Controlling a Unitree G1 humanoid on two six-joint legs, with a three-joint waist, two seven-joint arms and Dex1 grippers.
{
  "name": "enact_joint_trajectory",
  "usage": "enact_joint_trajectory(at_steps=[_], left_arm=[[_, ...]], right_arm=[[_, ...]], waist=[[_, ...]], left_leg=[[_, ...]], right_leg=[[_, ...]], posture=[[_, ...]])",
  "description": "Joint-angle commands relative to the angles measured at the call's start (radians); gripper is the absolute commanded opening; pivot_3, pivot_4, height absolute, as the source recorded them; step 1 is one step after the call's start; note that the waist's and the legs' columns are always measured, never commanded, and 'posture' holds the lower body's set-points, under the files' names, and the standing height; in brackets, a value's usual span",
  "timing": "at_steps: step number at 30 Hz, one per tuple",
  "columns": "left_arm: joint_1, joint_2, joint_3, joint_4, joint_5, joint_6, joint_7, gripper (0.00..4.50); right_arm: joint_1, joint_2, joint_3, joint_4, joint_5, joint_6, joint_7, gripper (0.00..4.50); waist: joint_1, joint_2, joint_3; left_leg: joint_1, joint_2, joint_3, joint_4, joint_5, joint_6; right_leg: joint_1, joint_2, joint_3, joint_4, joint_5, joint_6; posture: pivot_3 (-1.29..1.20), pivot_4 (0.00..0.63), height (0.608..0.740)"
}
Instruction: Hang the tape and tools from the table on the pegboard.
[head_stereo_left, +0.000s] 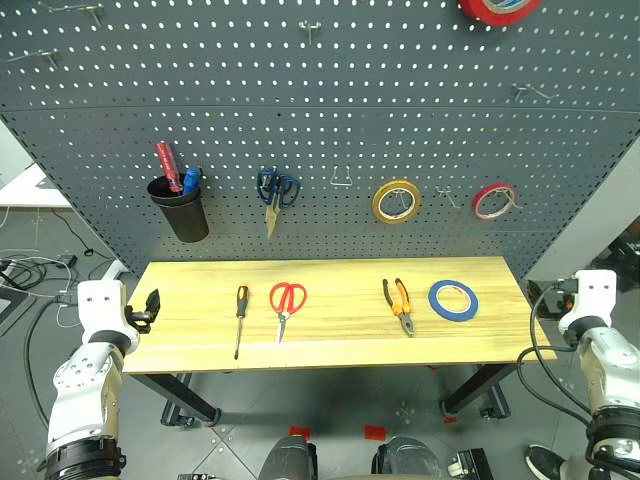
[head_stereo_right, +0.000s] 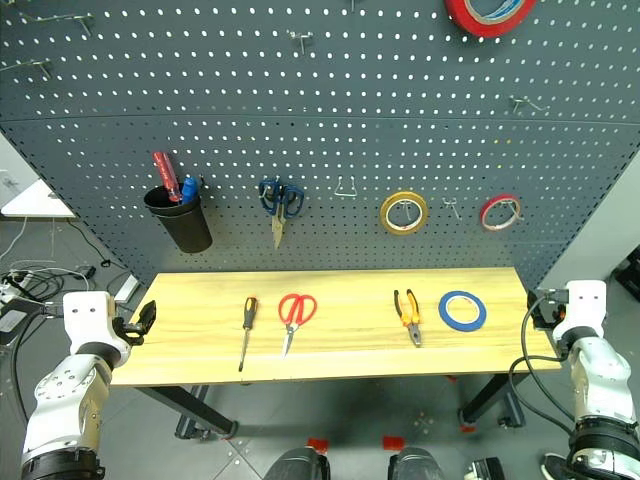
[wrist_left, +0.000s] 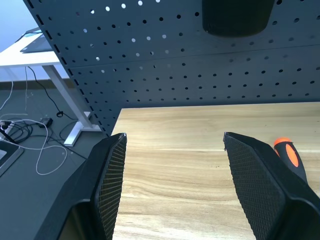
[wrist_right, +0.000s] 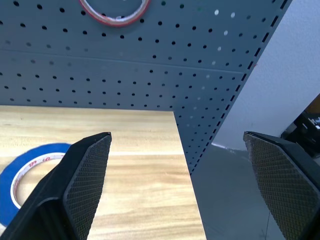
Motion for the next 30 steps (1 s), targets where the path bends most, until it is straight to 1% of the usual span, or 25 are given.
enact_joint_trajectory(at_steps=[1,5,7,11,13,16,20,22,23,25,26,27,28,30], left_arm=[[-0.015,0.021,0.021,-0.001,0.006,-0.045,0.002,3.26],[-0.020,0.035,0.020,0.025,0.019,-0.048,0.011,3.26],[-0.019,0.037,0.016,0.034,0.024,-0.079,0.002,3.26],[-0.019,0.033,0.022,0.039,0.004,-0.053,-0.012,3.26],[-0.012,0.026,0.021,0.019,-0.002,-0.068,-0.019,3.26],[-0.005,0.012,0.013,-0.023,-0.003,-0.036,-0.009,3.26],[-0.007,-0.007,-0.068,-0.115,0.019,-0.018,-0.046,3.26],[0.000,-0.011,-0.106,-0.184,-0.004,0.024,-0.093,3.26],[-0.001,-0.008,-0.144,-0.227,-0.016,0.052,-0.133,3.26],[-0.005,0.000,-0.218,-0.304,-0.010,0.092,-0.187,3.26],[-0.006,0.010,-0.246,-0.342,-0.014,0.113,-0.219,3.26],[-0.011,0.017,-0.270,-0.372,-0.027,0.132,-0.253,3.26],[-0.015,0.025,-0.286,-0.406,-0.041,0.155,-0.281,3.26],[-0.035,0.040,-0.314,-0.468,-0.069,0.191,-0.333,3.26]], right_arm=[[-0.026,-0.026,-0.018,-0.017,0.014,-0.021,0.004,4.50],[-0.023,-0.028,-0.013,-0.026,0.011,-0.022,0.012,4.50],[-0.021,-0.028,-0.010,-0.031,0.010,-0.020,0.018,4.50],[-0.001,-0.026,0.003,-0.064,0.014,-0.011,0.050,4.50],[0.017,-0.020,0.007,-0.095,0.024,0.003,0.071,4.50],[0.063,-0.009,0.036,-0.180,0.014,0.033,0.094,4.50],[0.143,-0.015,0.123,-0.357,-0.018,0.112,0.132,4.50],[0.174,-0.021,0.150,-0.442,-0.018,0.162,0.142,4.50],[0.181,-0.031,0.175,-0.477,-0.025,0.194,0.157,4.50],[0.180,-0.052,0.216,-0.523,-0.039,0.237,0.186,4.50],[0.175,-0.060,0.228,-0.546,-0.036,0.267,0.200,4.50],[0.164,-0.069,0.240,-0.556,-0.030,0.292,0.220,4.50],[0.153,-0.080,0.254,-0.569,-0.028,0.316,0.238,4.50],[0.107,-0.102,0.286,-0.559,-0.044,0.362,0.261,4.50]], waist=[[0.000,0.000,0.000],[0.000,0.000,0.000],[0.000,0.000,0.000],[0.000,0.000,0.000],[0.000,0.000,0.001],[-0.001,-0.002,0.007],[-0.001,-0.002,0.032],[-0.001,-0.003,0.052],[-0.001,-0.003,0.064],[-0.002,-0.003,0.085],[-0.003,-0.003,0.096],[-0.003,-0.004,0.111],[-0.004,-0.005,0.123],[-0.006,-0.005,0.159]], left_leg=[[0.000,0.000,0.000,0.000,0.000,0.000],[0.000,0.000,0.001,0.000,0.000,0.000],[0.000,0.000,0.001,0.000,0.000,0.001],[0.000,0.000,0.002,0.000,0.000,0.001],[0.000,0.000,0.002,0.000,-0.001,0.001],[0.000,0.001,0.002,0.000,-0.001,0.001],[0.000,0.001,0.002,0.000,-0.001,0.001],[0.000,0.001,0.003,0.000,-0.001,0.001],[0.000,0.001,0.003,0.001,-0.001,0.001],[-0.001,0.001,0.003,0.001,-0.001,0.001],[-0.001,0.001,0.004,0.001,-0.001,0.001],[-0.002,0.001,0.005,0.001,-0.001,0.001],[-0.002,0.001,0.005,0.001,-0.001,0.001],[-0.003,0.002,0.005,0.001,-0.001,0.002]], right_leg=[[0.000,0.000,0.000,0.000,0.000,0.000],[0.000,0.000,0.001,0.000,0.000,0.000],[0.000,0.000,0.001,0.000,0.000,0.000],[0.000,0.000,0.002,0.000,0.000,0.000],[-0.001,0.000,0.002,0.000,0.000,0.000],[-0.001,0.000,0.002,0.000,0.000,0.000],[-0.001,0.000,0.003,0.001,0.000,0.001],[-0.001,-0.001,0.004,0.001,0.001,0.001],[-0.002,-0.001,0.004,0.001,0.001,0.001],[-0.003,-0.001,0.005,0.001,0.001,0.002],[-0.003,-0.001,0.005,0.001,0.001,0.002],[-0.004,-0.001,0.006,0.001,0.001,0.002],[-0.004,-0.001,0.006,0.001,0.001,0.002],[-0.005,-0.001,0.006,0.001,0.001,0.001]], posture=[[0.08,0.045,0.740],[0.08,0.046,0.740],[0.07,0.047,0.740],[0.07,0.053,0.740],[0.07,0.061,0.740],[0.06,0.084,0.740],[0.04,0.130,0.740],[0.02,0.166,0.740],[0.01,0.182,0.740],[0.00,0.214,0.740],[-0.01,0.246,0.740],[-0.01,0.246,0.740],[-0.02,0.276,0.740],[-0.02,0.313,0.740]])
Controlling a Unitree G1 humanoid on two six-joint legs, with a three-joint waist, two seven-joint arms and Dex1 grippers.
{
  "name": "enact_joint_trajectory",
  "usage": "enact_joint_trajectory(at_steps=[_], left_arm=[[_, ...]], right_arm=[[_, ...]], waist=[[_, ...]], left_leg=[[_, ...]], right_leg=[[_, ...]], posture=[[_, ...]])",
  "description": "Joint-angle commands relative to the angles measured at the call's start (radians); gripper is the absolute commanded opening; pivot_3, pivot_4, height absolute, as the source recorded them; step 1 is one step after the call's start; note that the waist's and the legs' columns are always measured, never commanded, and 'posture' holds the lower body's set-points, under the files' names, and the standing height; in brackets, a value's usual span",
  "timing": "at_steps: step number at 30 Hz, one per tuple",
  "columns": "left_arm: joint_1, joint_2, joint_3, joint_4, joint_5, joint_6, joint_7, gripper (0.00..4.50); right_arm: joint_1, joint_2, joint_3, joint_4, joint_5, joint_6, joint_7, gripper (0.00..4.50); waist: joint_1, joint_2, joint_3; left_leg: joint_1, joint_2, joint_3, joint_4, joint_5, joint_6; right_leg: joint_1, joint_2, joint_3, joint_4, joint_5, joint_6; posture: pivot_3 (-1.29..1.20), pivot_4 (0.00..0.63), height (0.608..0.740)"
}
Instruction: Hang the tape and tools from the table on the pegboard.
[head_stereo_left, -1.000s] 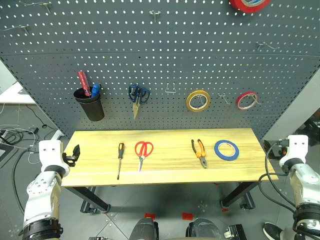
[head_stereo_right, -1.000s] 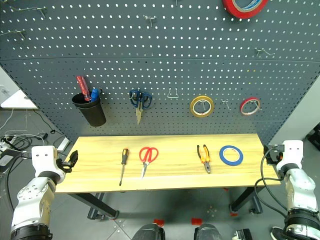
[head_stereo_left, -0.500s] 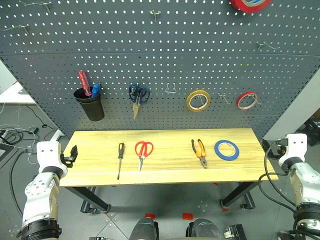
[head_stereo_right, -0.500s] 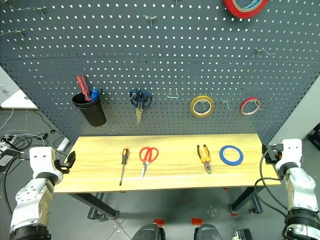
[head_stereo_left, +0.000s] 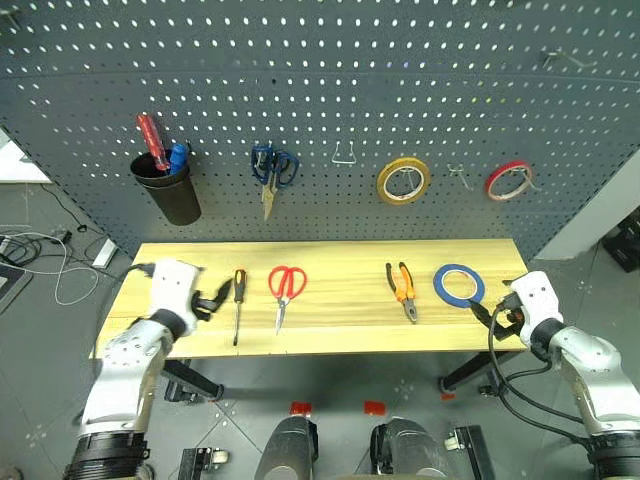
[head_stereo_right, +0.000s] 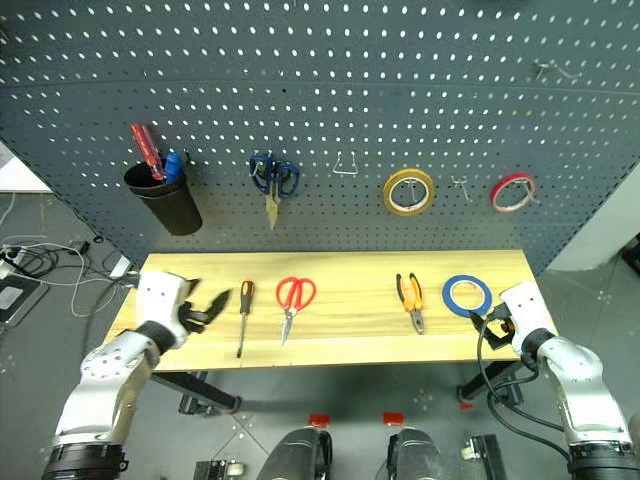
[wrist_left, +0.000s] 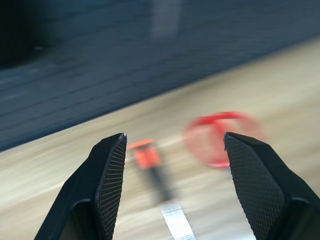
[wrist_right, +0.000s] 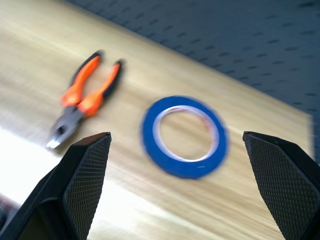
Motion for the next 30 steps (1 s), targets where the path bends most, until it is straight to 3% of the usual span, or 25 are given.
enact_joint_trajectory(at_steps=[1,11,19,23,30], left_arm=[[-0.045,0.039,-0.039,-0.118,-0.033,0.039,-0.081,3.26],[-0.141,0.094,-0.130,-0.222,-0.011,0.075,-0.178,3.26],[-0.136,0.111,-0.152,-0.233,0.002,0.050,-0.215,3.26],[-0.146,0.103,-0.168,-0.234,0.001,0.031,-0.236,3.28],[-0.176,0.072,-0.183,-0.262,-0.072,0.007,-0.316,3.28]], right_arm=[[-0.078,-0.034,0.034,-0.002,-0.003,0.079,0.047,4.50],[-0.464,-0.045,0.236,0.500,-0.143,-0.033,0.207,4.50],[-0.685,-0.003,0.334,0.910,-0.276,-0.151,0.220,4.50],[-0.739,-0.009,0.374,1.003,-0.327,-0.145,0.261,3.62],[-0.721,-0.039,0.368,0.959,-0.336,-0.113,0.329,1.17]], waist=[[-0.003,-0.001,0.026],[-0.012,-0.004,0.114],[-0.007,-0.005,0.144],[-0.003,-0.005,0.144],[0.002,-0.005,0.144]], left_leg=[[-0.001,0.000,0.000,0.000,0.000,0.000],[-0.017,0.000,0.002,0.001,-0.001,0.002],[-0.020,-0.002,0.001,0.001,-0.001,-0.001],[-0.018,-0.002,0.001,0.002,-0.001,-0.002],[-0.019,-0.002,0.000,0.004,-0.001,-0.003]], right_leg=[[-0.001,0.000,0.000,0.000,0.000,0.000],[-0.017,0.000,0.000,0.001,0.001,-0.002],[-0.018,-0.001,-0.002,0.000,0.000,0.001],[-0.017,-0.002,-0.003,0.000,0.000,0.001],[-0.015,-0.002,-0.004,0.001,0.000,0.002]], posture=[[-0.02,0.325,0.740],[0.03,0.396,0.740],[0.05,0.404,0.740],[0.04,0.392,0.740],[0.01,0.363,0.740]])
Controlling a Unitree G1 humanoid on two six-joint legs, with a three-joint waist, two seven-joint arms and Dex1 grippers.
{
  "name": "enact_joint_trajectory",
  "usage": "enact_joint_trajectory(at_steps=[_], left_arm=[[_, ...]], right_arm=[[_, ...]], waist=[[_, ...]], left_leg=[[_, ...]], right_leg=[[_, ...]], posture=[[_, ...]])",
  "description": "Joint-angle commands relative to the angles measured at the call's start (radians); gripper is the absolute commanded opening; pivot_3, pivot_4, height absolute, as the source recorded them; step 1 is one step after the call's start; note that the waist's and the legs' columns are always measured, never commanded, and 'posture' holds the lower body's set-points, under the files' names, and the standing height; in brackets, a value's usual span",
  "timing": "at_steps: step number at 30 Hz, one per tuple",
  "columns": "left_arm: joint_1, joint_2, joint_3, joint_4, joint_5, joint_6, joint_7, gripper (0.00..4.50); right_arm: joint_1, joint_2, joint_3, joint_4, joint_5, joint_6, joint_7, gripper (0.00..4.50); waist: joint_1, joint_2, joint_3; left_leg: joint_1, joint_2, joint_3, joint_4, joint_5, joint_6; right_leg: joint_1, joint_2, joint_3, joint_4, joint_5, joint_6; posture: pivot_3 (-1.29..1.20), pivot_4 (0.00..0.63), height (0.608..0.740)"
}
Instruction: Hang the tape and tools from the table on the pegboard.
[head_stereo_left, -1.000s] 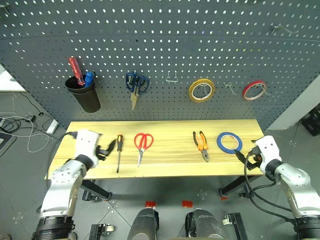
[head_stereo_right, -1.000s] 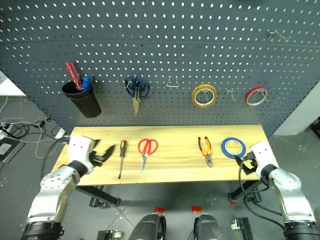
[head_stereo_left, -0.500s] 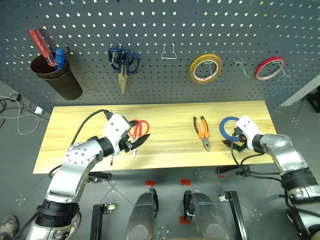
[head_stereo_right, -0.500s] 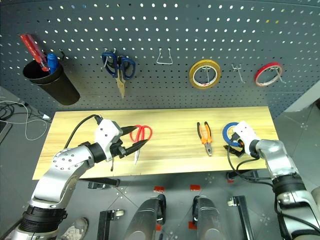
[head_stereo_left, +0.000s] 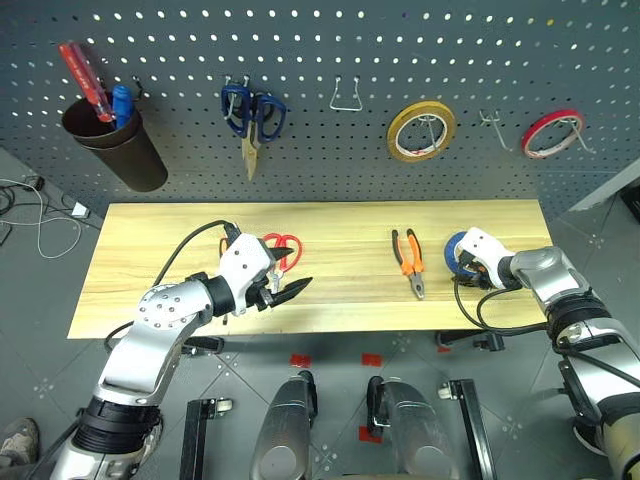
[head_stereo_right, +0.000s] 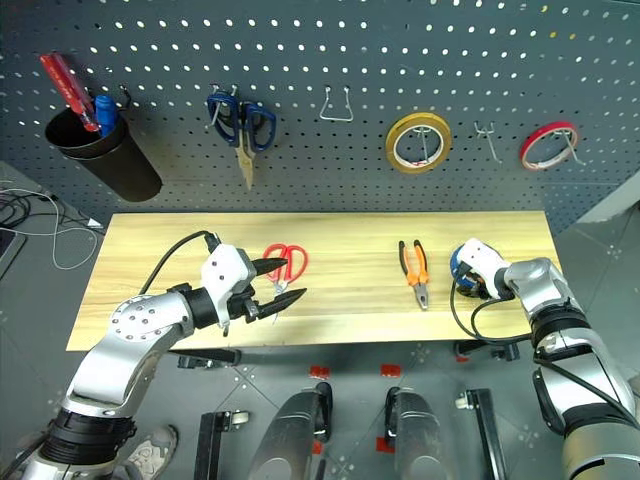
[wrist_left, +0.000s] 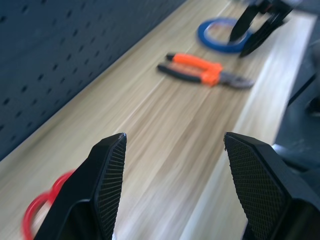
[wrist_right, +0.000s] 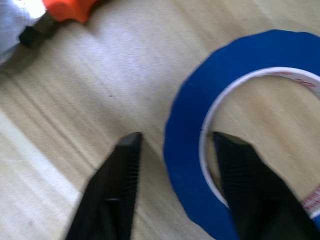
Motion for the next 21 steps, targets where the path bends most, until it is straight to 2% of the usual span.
enact_joint_trajectory(at_steps=[1,2,4,8,11,13,17,21], left_arm=[[-0.010,-0.016,-0.001,-0.053,-0.062,-0.035,-0.054,3.28],[-0.011,-0.026,0.005,-0.061,-0.093,-0.030,-0.068,3.28],[-0.014,-0.032,0.013,-0.077,-0.161,0.016,-0.099,3.28],[-0.032,-0.024,0.012,-0.074,-0.197,0.038,-0.129,3.28],[-0.088,-0.042,0.023,-0.042,-0.207,0.040,-0.115,3.28],[-0.112,-0.052,0.028,-0.027,-0.212,0.042,-0.107,3.28],[-0.154,-0.074,0.036,0.016,-0.200,0.026,-0.092,3.28],[-0.203,-0.096,0.024,0.059,-0.186,0.005,-0.094,3.28]], right_arm=[[0.056,-0.040,-0.013,-0.046,-0.008,0.043,0.013,0.87],[0.071,-0.049,-0.037,-0.078,0.009,0.061,0.007,0.68],[0.130,-0.078,-0.119,-0.196,0.064,0.123,-0.019,0.67],[0.399,-0.134,-0.312,-0.668,0.153,0.259,-0.087,0.67],[0.677,-0.020,-0.474,-1.165,0.229,0.331,-0.208,0.67],[0.763,0.037,-0.495,-1.328,0.209,0.306,-0.284,0.67],[0.814,0.077,-0.424,-1.488,0.078,0.141,-0.400,0.67],[0.614,0.063,-0.354,-1.386,0.015,0.044,-0.449,0.67]], waist=[[0.001,0.000,0.000],[0.001,0.000,0.000],[0.002,0.000,0.000],[0.004,0.004,0.000],[0.000,0.003,-0.001],[-0.011,0.004,-0.001],[-0.030,0.004,-0.001],[-0.036,0.004,-0.001]], left_leg=[[0.000,0.000,0.000,0.000,0.000,0.000],[0.000,0.000,0.000,0.000,0.000,0.000],[-0.001,0.000,-0.001,0.001,0.000,0.000],[-0.006,0.000,-0.004,0.003,0.000,-0.001],[-0.006,0.001,-0.006,0.004,-0.001,-0.002],[-0.006,0.002,-0.007,0.004,-0.001,-0.003],[-0.003,0.002,-0.002,0.006,-0.001,-0.004],[-0.003,0.001,0.000,0.009,-0.001,-0.003]], right_leg=[[0.000,0.000,0.000,0.000,0.000,0.000],[0.000,0.000,0.000,0.000,0.000,0.000],[0.000,0.000,-0.001,0.000,0.000,0.000],[0.000,0.000,-0.005,0.000,-0.001,0.002],[0.000,0.000,-0.007,0.000,-0.002,0.003],[0.000,0.001,-0.008,0.001,-0.002,0.004],[-0.001,0.001,-0.001,0.003,-0.004,0.010],[-0.001,0.002,0.001,0.004,-0.002,0.014]], posture=[[0.01,0.363,0.740],[0.00,0.358,0.740],[-0.01,0.351,0.740],[-0.03,0.348,0.740],[-0.05,0.345,0.740],[-0.06,0.343,0.740],[-0.07,0.335,0.740],[-0.08,0.323,0.740]])
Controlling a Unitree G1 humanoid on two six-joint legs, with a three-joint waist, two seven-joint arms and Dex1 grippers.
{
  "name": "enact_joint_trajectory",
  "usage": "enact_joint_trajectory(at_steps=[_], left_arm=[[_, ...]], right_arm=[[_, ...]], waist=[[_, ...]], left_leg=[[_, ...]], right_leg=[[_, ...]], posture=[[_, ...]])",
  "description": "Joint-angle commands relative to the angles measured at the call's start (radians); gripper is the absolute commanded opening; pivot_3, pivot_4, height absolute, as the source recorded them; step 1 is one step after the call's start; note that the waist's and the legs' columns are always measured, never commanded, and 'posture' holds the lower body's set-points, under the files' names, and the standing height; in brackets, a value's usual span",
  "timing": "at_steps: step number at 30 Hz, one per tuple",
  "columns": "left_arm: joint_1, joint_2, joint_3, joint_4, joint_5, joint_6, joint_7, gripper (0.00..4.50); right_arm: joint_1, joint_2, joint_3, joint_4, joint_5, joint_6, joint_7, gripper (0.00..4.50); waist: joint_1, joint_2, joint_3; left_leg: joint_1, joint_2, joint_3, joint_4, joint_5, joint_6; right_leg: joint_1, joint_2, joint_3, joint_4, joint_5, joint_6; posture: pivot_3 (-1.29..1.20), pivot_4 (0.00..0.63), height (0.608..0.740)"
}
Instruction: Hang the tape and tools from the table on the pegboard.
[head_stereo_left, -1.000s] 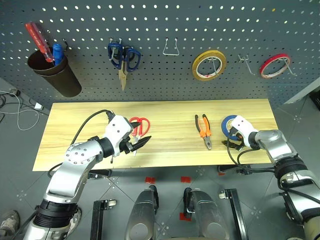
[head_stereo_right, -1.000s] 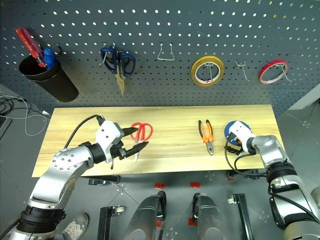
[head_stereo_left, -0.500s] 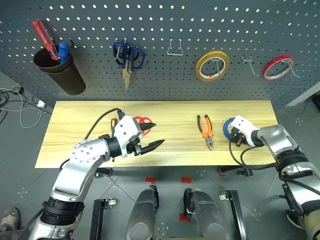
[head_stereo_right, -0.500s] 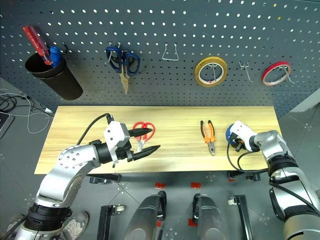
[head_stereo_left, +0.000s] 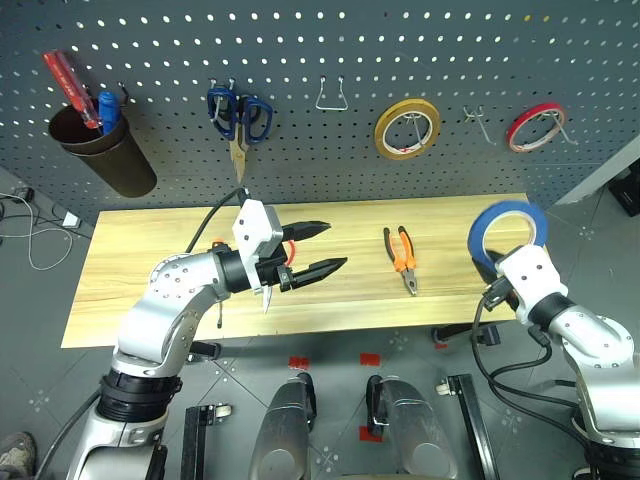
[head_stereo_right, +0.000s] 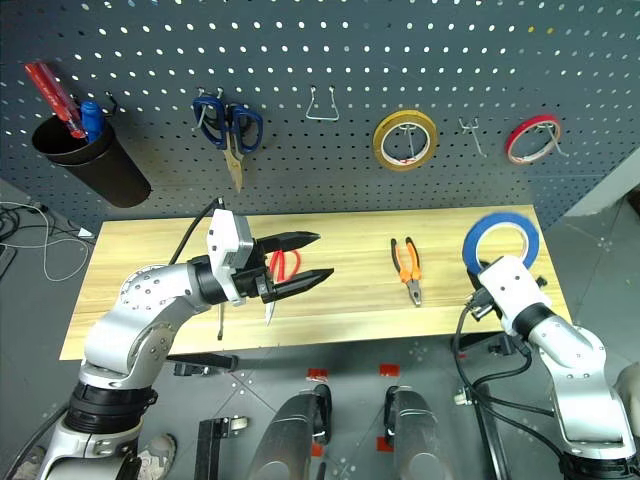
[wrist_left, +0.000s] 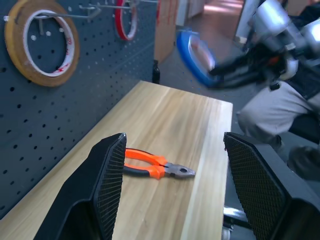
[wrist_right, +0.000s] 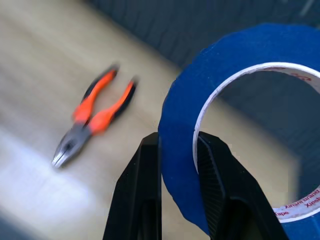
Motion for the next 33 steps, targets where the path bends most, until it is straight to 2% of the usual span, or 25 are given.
enact_joint_trajectory(at_steps=[1,7,12,17,19,23,24,28,30,33], left_arm=[[-0.040,-0.018,0.003,0.000,0.000,-0.021,0.006,3.28],[-0.040,-0.006,-0.005,-0.009,0.019,-0.022,-0.005,3.28],[-0.036,0.005,0.007,-0.014,0.025,-0.017,-0.001,3.28],[-0.016,0.022,0.013,-0.013,0.026,-0.013,-0.005,3.28],[0.024,0.066,0.001,0.011,0.066,-0.050,-0.042,3.28],[0.106,0.170,-0.016,0.090,0.153,-0.158,-0.121,3.28],[0.113,0.183,-0.017,0.103,0.163,-0.176,-0.133,3.28],[0.144,0.252,-0.017,0.198,0.233,-0.285,-0.187,3.28],[0.148,0.270,-0.014,0.228,0.248,-0.319,-0.203,3.28],[0.147,0.278,-0.011,0.240,0.250,-0.333,-0.214,3.28]], right_arm=[[-0.154,-0.019,0.016,0.093,-0.021,-0.095,-0.034,0.67],[-0.410,-0.024,0.040,0.492,0.000,-0.279,-0.041,0.67],[-0.519,-0.008,0.040,0.673,0.011,-0.326,-0.065,0.67],[-0.460,0.018,0.042,0.630,0.037,-0.278,-0.068,2.24],[-0.368,0.064,0.058,0.548,0.042,-0.176,-0.083,2.94],[-0.214,0.223,0.083,0.351,0.095,0.158,-0.134,4.34],[-0.205,0.249,0.083,0.325,0.103,0.211,-0.146,4.46],[-0.234,0.391,0.090,0.313,0.103,0.451,-0.254,4.46],[-0.297,0.443,0.078,0.366,0.094,0.563,-0.312,4.46],[-0.406,0.481,0.065,0.498,0.100,0.627,-0.350,4.46]], waist=[[0.000,0.000,0.000],[0.008,-0.001,-0.001],[0.008,-0.001,-0.001],[0.009,-0.001,-0.001],[0.009,-0.001,-0.002],[0.006,0.000,-0.005],[0.004,-0.001,-0.004],[0.001,-0.001,-0.005],[0.002,-0.001,-0.005],[0.009,-0.001,-0.005]], left_leg=[[0.000,0.000,0.000,0.002,0.000,0.000],[-0.002,-0.001,-0.001,0.003,0.001,0.001],[-0.006,-0.001,-0.001,0.003,0.001,0.002],[-0.007,-0.001,-0.003,0.003,0.001,0.002],[-0.007,-0.001,-0.003,0.003,0.001,0.002],[-0.006,0.001,-0.004,0.002,0.001,0.001],[-0.006,0.001,-0.003,0.002,0.001,0.001],[-0.006,0.001,-0.001,0.003,0.001,0.001],[-0.005,0.001,-0.001,0.003,0.001,0.001],[-0.006,0.001,-0.001,0.004,0.002,0.001]], right_leg=[[0.000,0.000,0.000,0.001,0.001,0.000],[0.001,-0.001,-0.001,0.000,0.005,-0.006],[-0.002,-0.001,-0.004,-0.002,0.004,-0.007],[-0.002,-0.001,-0.006,-0.002,0.004,-0.007],[-0.001,-0.001,-0.006,-0.001,0.004,-0.007],[-0.001,-0.001,-0.006,0.000,0.003,-0.008],[-0.002,-0.001,-0.006,0.000,0.003,-0.008],[-0.003,-0.001,-0.003,0.001,0.005,-0.010],[-0.004,-0.001,-0.003,0.002,0.005,-0.011],[-0.007,-0.001,-0.002,0.008,0.006,-0.012]], posture=[[-0.08,0.319,0.740],[-0.06,0.308,0.740],[-0.04,0.303,0.740],[-0.03,0.300,0.740],[-0.03,0.305,0.740],[-0.04,0.311,0.740],[-0.04,0.311,0.740],[-0.03,0.315,0.740],[-0.03,0.317,0.740],[-0.02,0.317,0.740]])
